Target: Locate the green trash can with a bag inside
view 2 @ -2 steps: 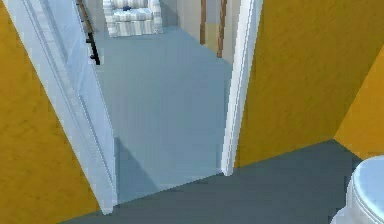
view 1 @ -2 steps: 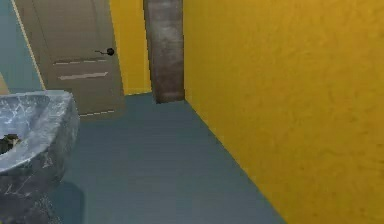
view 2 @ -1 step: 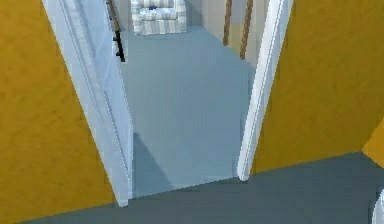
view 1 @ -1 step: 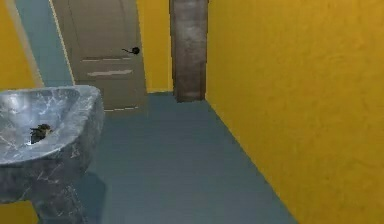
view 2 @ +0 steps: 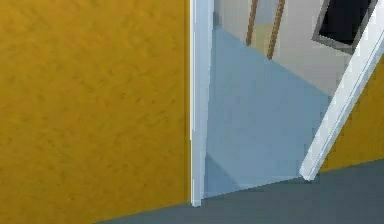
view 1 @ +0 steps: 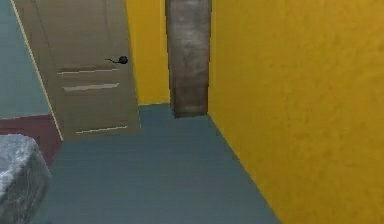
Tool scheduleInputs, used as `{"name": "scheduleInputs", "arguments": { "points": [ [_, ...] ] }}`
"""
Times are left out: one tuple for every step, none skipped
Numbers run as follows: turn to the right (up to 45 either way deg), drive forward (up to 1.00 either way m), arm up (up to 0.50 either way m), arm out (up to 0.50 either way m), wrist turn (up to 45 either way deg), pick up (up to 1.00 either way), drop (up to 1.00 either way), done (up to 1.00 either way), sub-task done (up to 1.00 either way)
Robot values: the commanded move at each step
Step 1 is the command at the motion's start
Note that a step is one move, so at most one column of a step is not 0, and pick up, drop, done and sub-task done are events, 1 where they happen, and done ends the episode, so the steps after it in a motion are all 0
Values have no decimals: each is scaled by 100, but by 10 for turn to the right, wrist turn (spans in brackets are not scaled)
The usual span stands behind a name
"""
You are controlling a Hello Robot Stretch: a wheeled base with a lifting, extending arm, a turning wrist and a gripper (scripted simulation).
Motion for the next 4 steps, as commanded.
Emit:
{"name": "scheduleInputs", "arguments": {
  "points": [
    [-120, 0, 0, 0, 0, 0, 0, 0, 0],
    [0, 90, 0, 0, 0, 0, 0, 0, 0],
    [-390, 0, 0, 0, 0, 0, 0, 0, 0],
    [0, 100, 0, 0, 0, 0, 0, 0, 0]
  ]
}}
